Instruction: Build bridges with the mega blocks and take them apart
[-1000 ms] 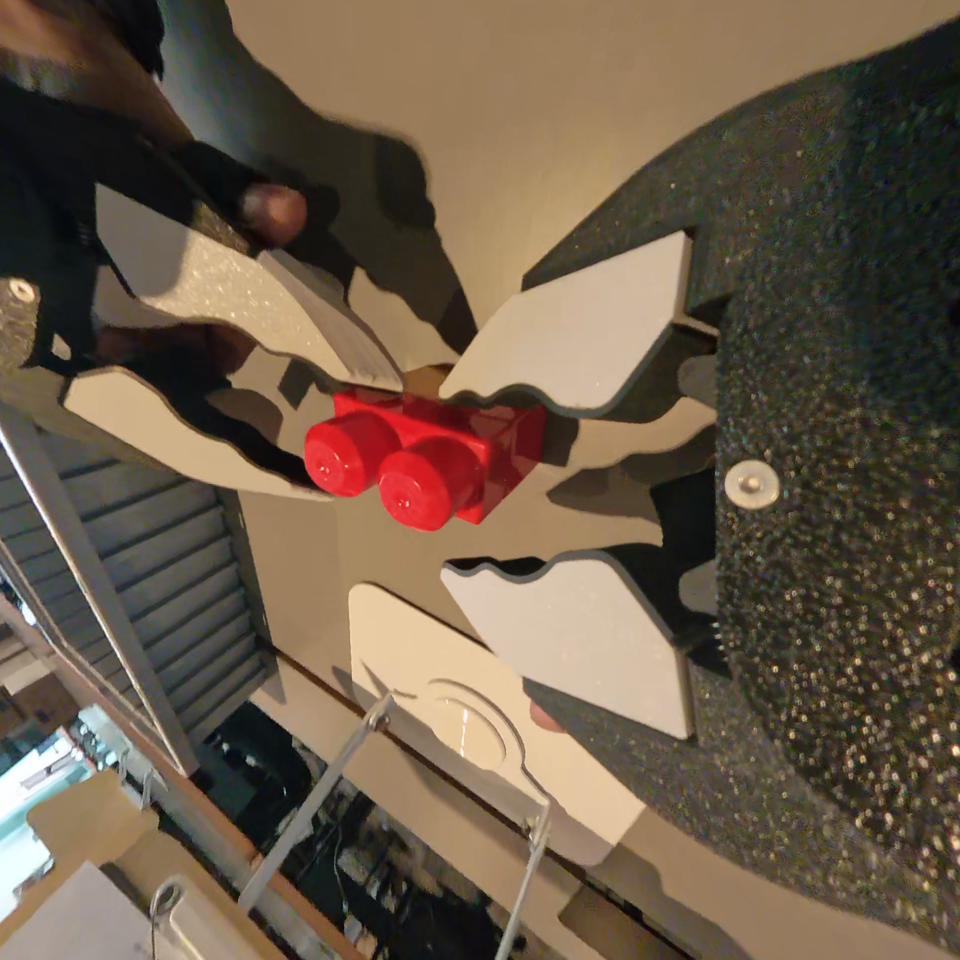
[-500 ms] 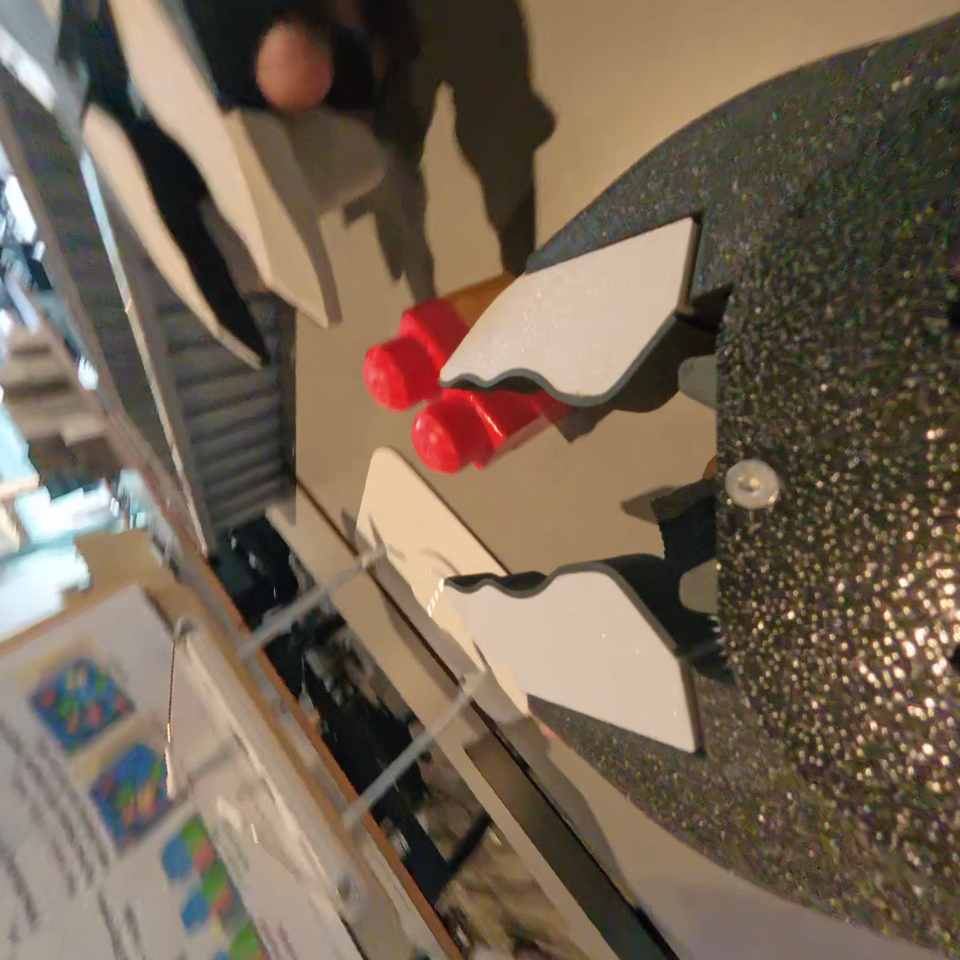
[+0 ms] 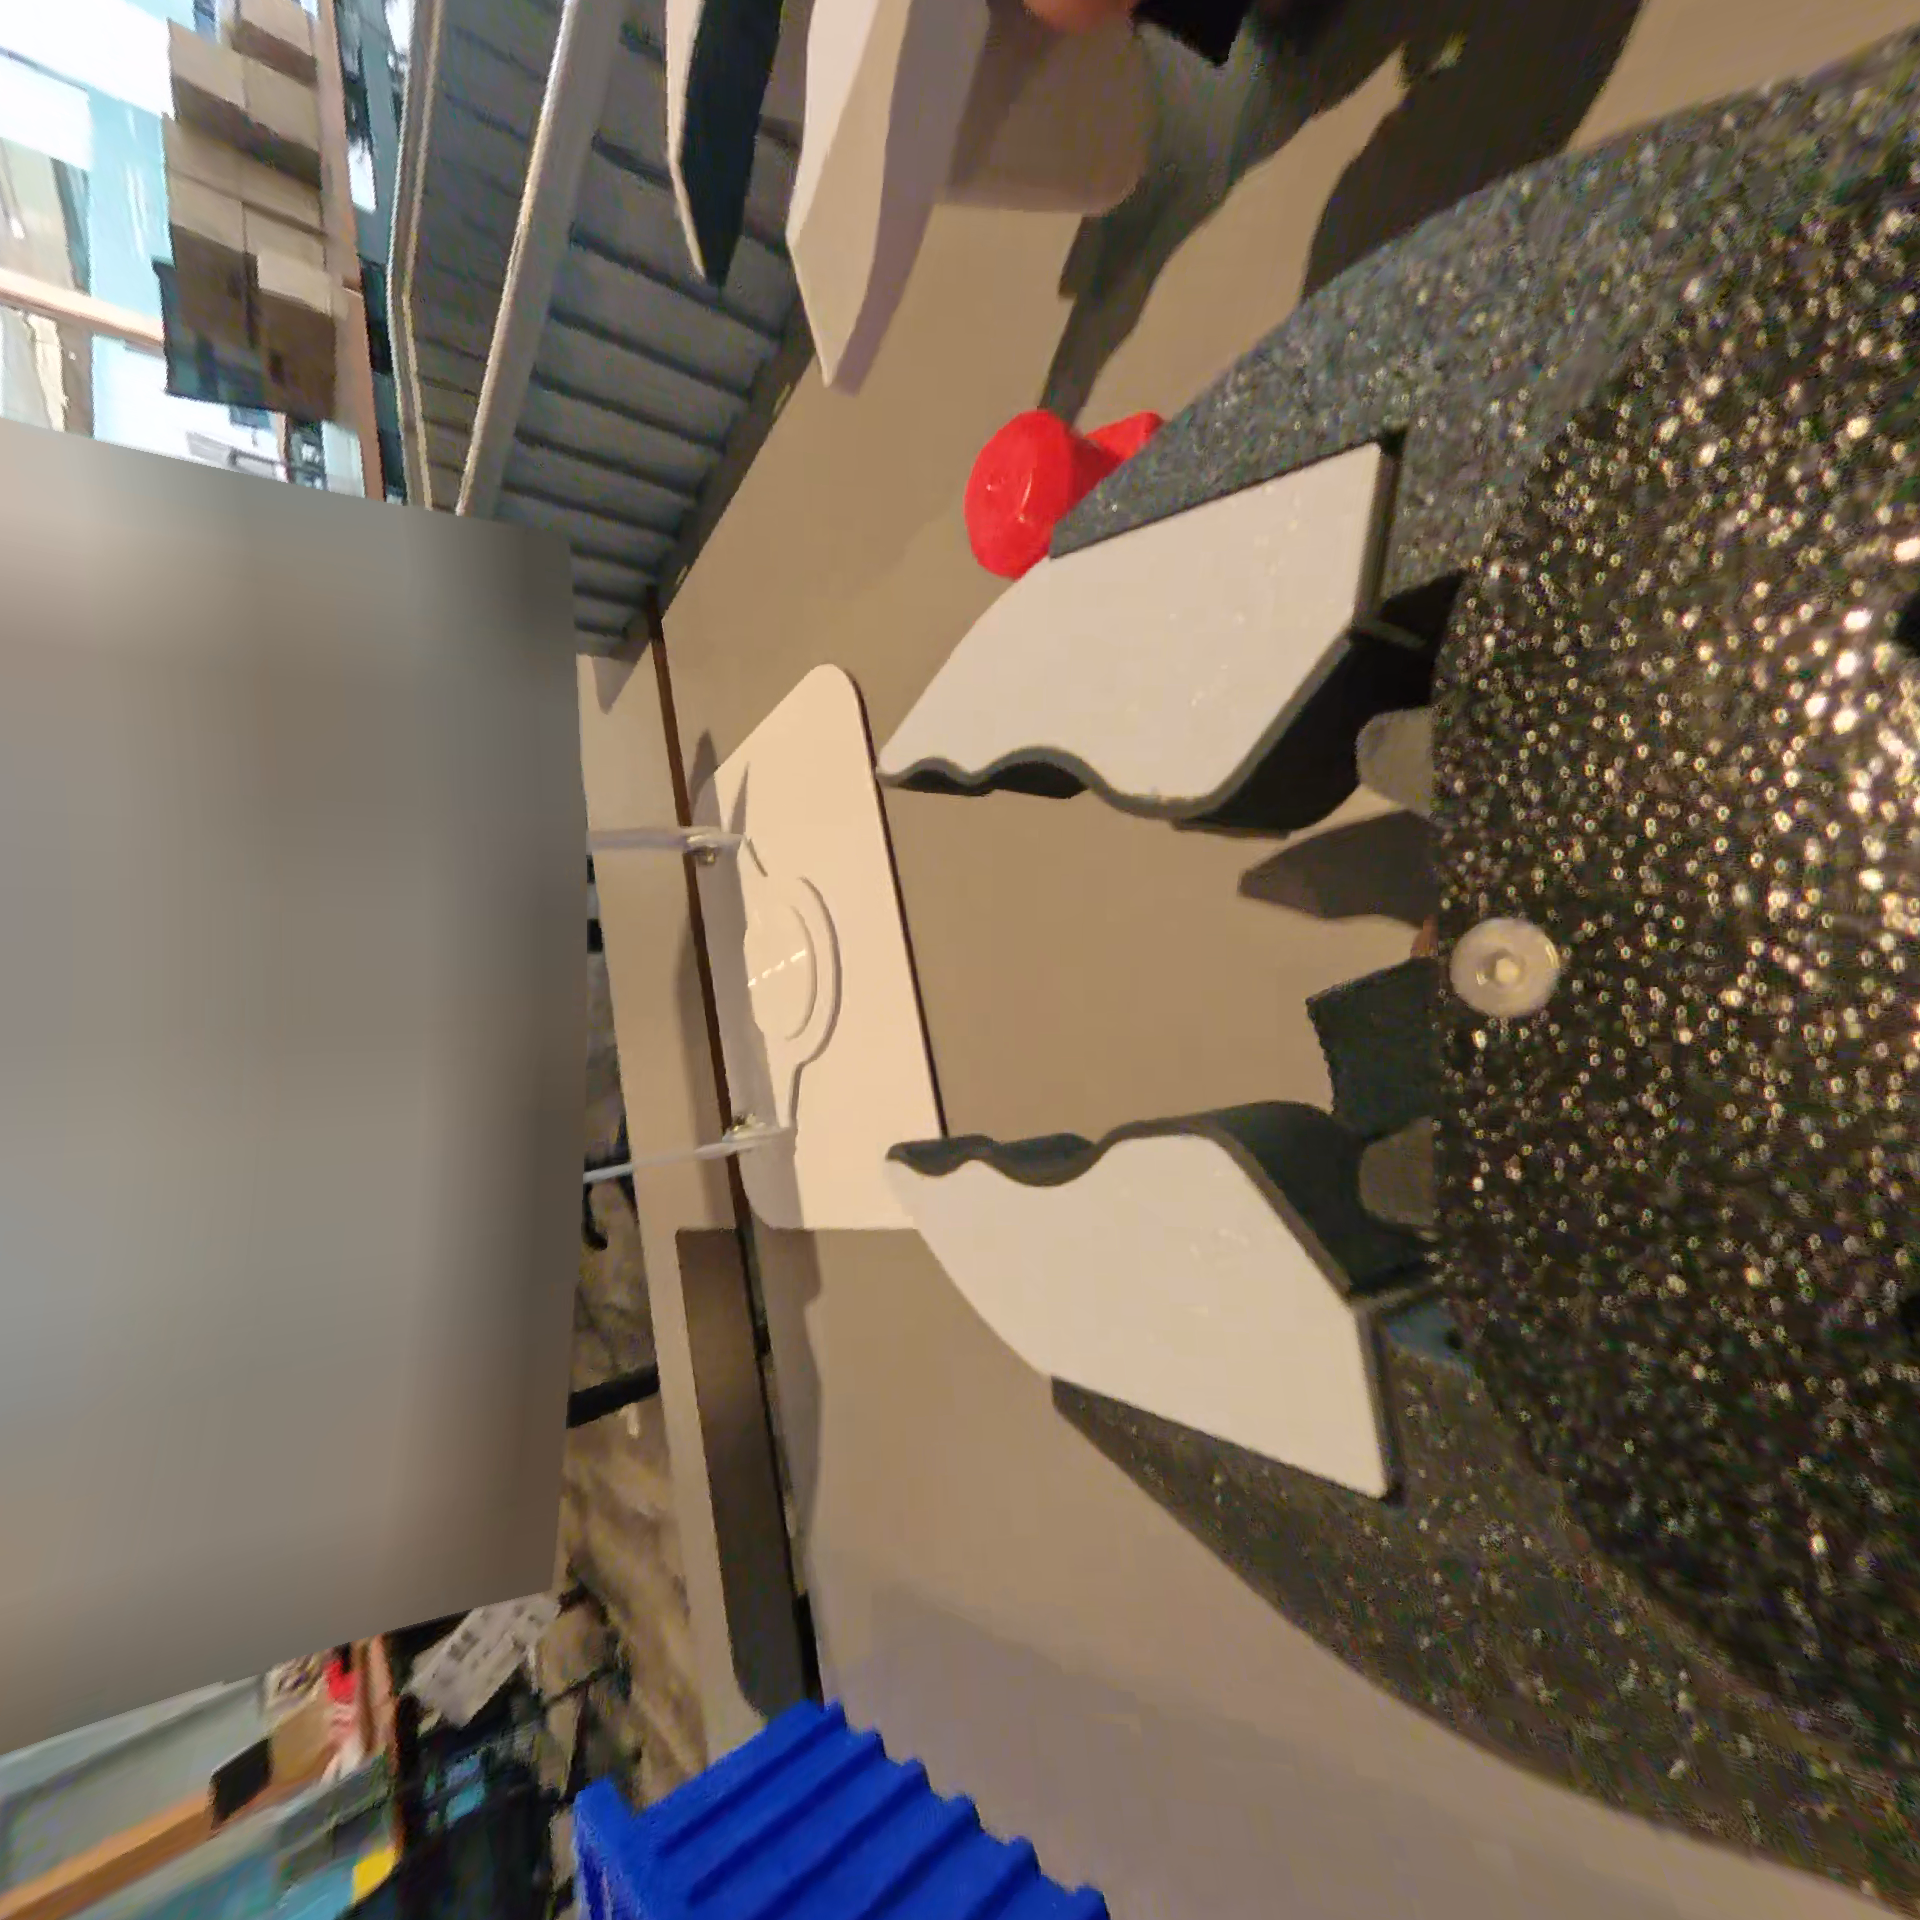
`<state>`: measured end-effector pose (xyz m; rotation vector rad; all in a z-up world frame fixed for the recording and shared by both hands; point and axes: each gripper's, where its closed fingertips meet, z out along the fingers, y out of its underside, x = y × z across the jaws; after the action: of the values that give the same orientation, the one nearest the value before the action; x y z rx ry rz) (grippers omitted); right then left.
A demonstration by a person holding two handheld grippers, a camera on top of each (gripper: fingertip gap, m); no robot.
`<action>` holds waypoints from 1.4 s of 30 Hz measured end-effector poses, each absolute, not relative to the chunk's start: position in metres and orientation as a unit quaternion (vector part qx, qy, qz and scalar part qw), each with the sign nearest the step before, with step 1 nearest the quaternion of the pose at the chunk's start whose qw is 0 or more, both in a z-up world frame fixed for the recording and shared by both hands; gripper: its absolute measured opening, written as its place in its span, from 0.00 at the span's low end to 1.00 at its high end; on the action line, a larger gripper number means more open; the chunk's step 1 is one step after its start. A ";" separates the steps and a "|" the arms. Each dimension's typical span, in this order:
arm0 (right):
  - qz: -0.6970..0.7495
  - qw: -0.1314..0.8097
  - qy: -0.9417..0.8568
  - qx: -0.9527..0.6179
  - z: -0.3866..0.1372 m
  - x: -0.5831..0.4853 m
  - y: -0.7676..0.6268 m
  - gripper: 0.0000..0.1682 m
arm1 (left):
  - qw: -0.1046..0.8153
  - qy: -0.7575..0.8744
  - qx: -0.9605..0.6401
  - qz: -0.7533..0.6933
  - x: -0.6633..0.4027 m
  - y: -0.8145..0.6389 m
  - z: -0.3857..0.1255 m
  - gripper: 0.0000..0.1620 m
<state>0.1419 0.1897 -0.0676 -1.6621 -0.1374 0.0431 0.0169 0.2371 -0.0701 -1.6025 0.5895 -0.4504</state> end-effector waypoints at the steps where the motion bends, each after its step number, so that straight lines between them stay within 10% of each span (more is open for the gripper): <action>1: 0.015 0.674 -0.055 -0.736 -0.067 0.143 0.186 0.37 | 0.642 0.258 -0.696 -0.193 0.016 0.235 -0.068 0.38; 42: 0.090 0.596 -0.166 -0.780 -0.091 0.079 0.168 0.26 | 0.489 0.479 -0.650 -0.329 0.039 0.207 -0.097 0.13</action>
<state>0.0788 0.1676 -0.0910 -1.8112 -0.3850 0.2085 0.0391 0.2067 -0.0967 -1.5801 1.1647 -0.7991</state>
